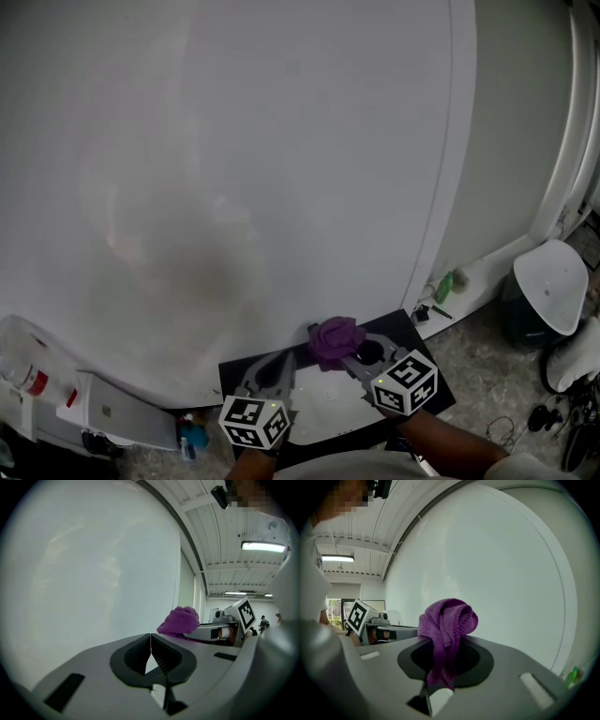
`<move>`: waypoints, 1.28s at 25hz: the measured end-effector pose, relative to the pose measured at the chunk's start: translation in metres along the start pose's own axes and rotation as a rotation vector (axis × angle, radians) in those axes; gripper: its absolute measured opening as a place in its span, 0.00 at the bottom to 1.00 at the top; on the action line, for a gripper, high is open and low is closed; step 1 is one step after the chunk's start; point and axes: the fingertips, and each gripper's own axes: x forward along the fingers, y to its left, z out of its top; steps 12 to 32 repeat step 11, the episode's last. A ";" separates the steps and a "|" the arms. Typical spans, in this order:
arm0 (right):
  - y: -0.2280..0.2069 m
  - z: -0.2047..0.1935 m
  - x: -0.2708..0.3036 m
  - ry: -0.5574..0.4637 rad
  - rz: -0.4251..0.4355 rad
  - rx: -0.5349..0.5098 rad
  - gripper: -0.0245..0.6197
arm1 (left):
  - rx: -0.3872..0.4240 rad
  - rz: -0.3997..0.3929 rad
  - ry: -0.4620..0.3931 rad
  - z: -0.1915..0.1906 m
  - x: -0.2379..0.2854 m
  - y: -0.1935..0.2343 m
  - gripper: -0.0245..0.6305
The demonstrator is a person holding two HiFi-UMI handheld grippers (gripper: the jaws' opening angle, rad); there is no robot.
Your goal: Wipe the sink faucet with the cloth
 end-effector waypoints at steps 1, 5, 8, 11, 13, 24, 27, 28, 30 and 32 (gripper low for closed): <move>0.000 0.001 0.000 -0.003 -0.003 -0.003 0.16 | 0.003 0.001 -0.001 0.000 0.000 0.000 0.05; -0.001 0.001 -0.001 -0.007 -0.010 -0.004 0.15 | 0.013 0.001 -0.001 -0.001 -0.002 0.000 0.05; -0.001 0.001 -0.001 -0.007 -0.008 -0.003 0.15 | 0.008 0.002 -0.001 -0.001 -0.001 0.000 0.05; -0.002 0.003 -0.002 -0.010 -0.010 -0.010 0.15 | 0.003 0.006 0.001 -0.001 -0.001 0.001 0.05; -0.002 0.003 -0.002 -0.010 -0.010 -0.010 0.15 | 0.003 0.006 0.001 -0.001 -0.001 0.001 0.05; -0.002 0.003 -0.002 -0.010 -0.010 -0.010 0.15 | 0.003 0.006 0.001 -0.001 -0.001 0.001 0.05; -0.002 0.003 -0.002 -0.010 -0.010 -0.010 0.15 | 0.003 0.006 0.001 -0.001 -0.001 0.001 0.05; -0.002 0.003 -0.002 -0.010 -0.010 -0.010 0.15 | 0.003 0.006 0.001 -0.001 -0.001 0.001 0.05; -0.002 0.003 -0.002 -0.010 -0.010 -0.010 0.15 | 0.003 0.006 0.001 -0.001 -0.001 0.001 0.05; -0.002 0.003 -0.002 -0.010 -0.010 -0.010 0.15 | 0.003 0.006 0.001 -0.001 -0.001 0.001 0.05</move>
